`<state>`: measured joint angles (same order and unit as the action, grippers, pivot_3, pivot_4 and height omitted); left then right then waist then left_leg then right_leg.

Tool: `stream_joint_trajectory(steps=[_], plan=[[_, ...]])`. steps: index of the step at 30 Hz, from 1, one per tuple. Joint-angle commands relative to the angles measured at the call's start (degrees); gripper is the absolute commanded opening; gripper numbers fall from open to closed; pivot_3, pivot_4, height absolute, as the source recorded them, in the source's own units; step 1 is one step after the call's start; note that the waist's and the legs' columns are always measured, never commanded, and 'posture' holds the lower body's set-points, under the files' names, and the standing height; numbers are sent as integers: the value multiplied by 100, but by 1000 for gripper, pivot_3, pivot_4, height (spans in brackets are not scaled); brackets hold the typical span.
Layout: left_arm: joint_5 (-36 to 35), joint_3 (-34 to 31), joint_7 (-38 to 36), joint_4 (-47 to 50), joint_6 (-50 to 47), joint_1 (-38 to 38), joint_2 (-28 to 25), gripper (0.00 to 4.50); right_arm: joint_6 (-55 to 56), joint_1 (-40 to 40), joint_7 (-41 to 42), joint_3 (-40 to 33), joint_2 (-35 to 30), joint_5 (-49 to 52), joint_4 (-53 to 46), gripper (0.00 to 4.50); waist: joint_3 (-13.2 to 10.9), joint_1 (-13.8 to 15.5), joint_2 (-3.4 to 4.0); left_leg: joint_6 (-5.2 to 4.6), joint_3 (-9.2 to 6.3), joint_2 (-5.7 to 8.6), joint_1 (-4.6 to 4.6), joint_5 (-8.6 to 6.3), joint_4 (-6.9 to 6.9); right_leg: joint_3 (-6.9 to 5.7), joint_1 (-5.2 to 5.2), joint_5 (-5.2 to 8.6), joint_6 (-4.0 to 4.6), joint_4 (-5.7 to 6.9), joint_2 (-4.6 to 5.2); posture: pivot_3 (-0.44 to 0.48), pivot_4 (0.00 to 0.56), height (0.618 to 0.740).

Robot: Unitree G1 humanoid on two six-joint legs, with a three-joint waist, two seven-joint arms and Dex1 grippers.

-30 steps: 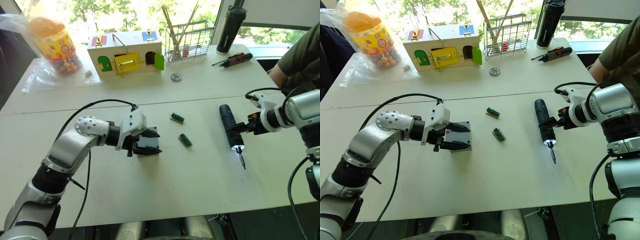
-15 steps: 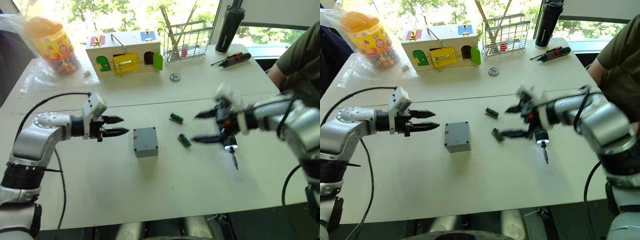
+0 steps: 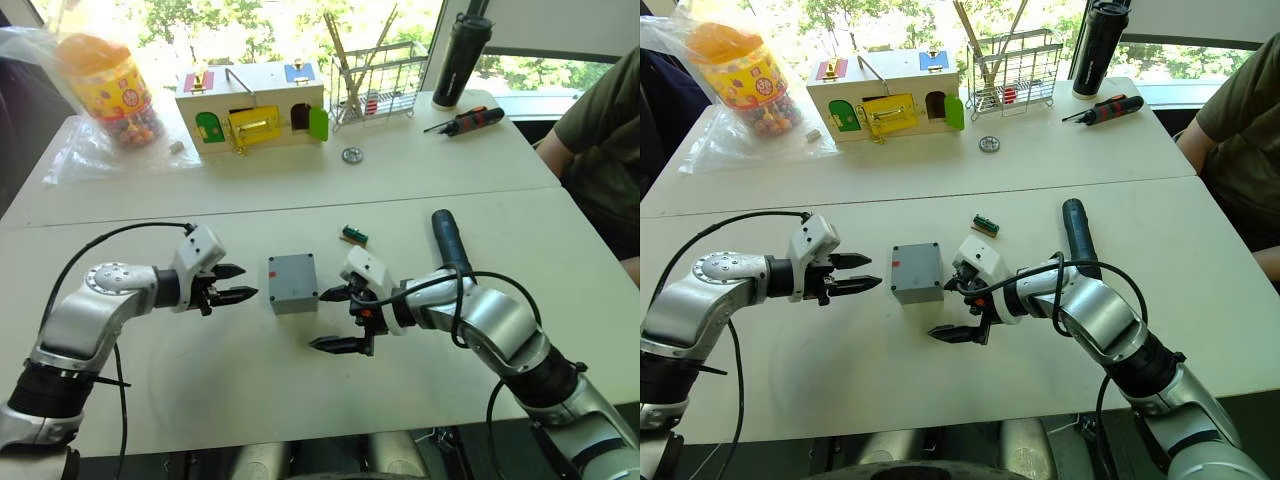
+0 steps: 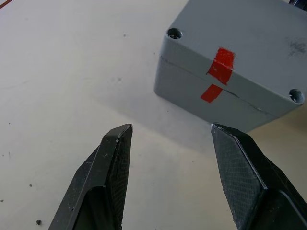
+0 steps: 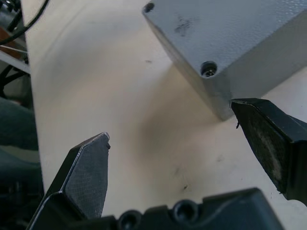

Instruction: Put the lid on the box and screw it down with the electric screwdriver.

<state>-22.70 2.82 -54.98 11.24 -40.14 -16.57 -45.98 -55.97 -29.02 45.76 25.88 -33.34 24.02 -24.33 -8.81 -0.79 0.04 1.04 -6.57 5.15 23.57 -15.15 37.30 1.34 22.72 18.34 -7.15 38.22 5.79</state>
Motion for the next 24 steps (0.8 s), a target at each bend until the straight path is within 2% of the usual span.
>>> stream_joint_trajectory(steps=[1, 8, 13, 15, 18, 24], plan=[[215, 188, 15, -169, 268, -225, 109, 2668, -83, -6, -137, -33, 311, 98, -122, 4478, 0, 2, 0, 0, 0, 0, 0, 0, 0, 0, 0, 0, 0, 0, 0, 0, 150, 740], [615, 324, 249, -1024, 776, -831, 596, 2668, -965, 93, -545, -335, 1125, 588, -221, 4478, 1, -5, -1, 3, -4, -1, 0, 1, 0, -7, 1, 0, 0, 3, -3, 0, 150, 740], [798, 353, 219, -1327, 1003, -993, 719, 2668, -1248, 151, -752, -503, 1097, 676, -427, 4478, 1, -6, -2, 3, -3, 5, 0, 2, 1, -8, 1, 0, 0, 4, 0, 0, 150, 740], [898, 338, 163, -1467, 1106, -1024, 648, 2668, -1091, 102, -752, -487, 818, 523, -532, 4478, 1, -4, -2, 3, -3, 6, 0, 2, 2, -8, 1, 0, 0, 4, 0, 0, 150, 740], [1047, 357, -151, -1491, 1223, -866, 237, 2668, -459, -71, -600, -187, 81, -58, -408, 4478, 1, -16, -2, 3, -1, 5, 0, 1, 2, -9, 3, 0, 0, 4, -1, 0, 150, 740], [538, 151, -802, -781, 736, -242, -400, 2668, 466, -424, -369, -75, 21, -508, 442, 4478, 1, -65, -1, 2, 1, -5, -2, 1, -18, -5, 13, 0, 0, 4, -8, 0, 150, 740]])
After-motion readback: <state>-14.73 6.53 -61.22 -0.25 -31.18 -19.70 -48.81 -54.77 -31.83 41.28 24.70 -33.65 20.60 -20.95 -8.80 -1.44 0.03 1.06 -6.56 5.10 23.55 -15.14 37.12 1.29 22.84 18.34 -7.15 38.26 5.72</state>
